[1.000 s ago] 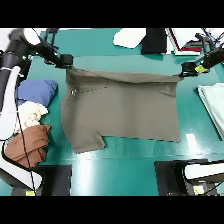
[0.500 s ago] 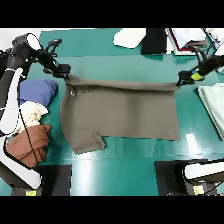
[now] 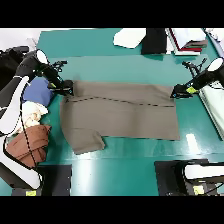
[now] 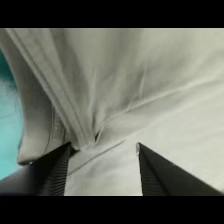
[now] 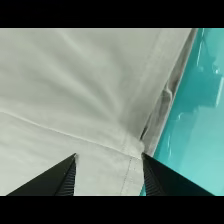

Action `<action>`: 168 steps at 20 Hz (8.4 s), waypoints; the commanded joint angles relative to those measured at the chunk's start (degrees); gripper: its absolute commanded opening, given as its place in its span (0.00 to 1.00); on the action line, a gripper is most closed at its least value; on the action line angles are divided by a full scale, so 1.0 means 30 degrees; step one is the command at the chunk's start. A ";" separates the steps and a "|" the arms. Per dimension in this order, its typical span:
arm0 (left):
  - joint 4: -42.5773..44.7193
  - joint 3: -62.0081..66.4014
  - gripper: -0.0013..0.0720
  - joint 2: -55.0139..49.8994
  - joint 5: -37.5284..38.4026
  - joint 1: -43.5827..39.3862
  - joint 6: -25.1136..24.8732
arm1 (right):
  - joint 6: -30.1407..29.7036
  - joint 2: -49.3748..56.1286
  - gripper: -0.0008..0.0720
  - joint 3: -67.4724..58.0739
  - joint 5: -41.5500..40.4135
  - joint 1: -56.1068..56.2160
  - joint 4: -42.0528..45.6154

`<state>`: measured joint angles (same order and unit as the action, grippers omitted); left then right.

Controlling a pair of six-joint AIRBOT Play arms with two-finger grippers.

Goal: Fold the shirts.

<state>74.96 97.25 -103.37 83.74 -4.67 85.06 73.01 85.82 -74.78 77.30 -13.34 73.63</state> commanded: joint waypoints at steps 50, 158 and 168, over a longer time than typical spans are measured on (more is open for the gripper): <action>-0.3198 -2.1340 0.05 1.8746 -0.5683 0.0015 0.0240 | -0.1399 -0.7053 0.03 1.3508 0.0736 -0.2382 -0.1304; 0.0357 0.0459 0.06 1.0324 -0.6878 -0.1552 0.0984 | -0.1413 0.7031 0.88 -0.2484 -0.5348 0.9369 -1.2466; 0.0022 0.0459 0.06 1.0251 -0.6688 -0.1552 0.0969 | -0.1632 1.0513 0.03 -0.8969 -0.5756 1.3019 -1.2342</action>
<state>75.79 98.63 -72.55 63.31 -9.28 88.01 68.42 115.83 -95.94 59.83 23.77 34.06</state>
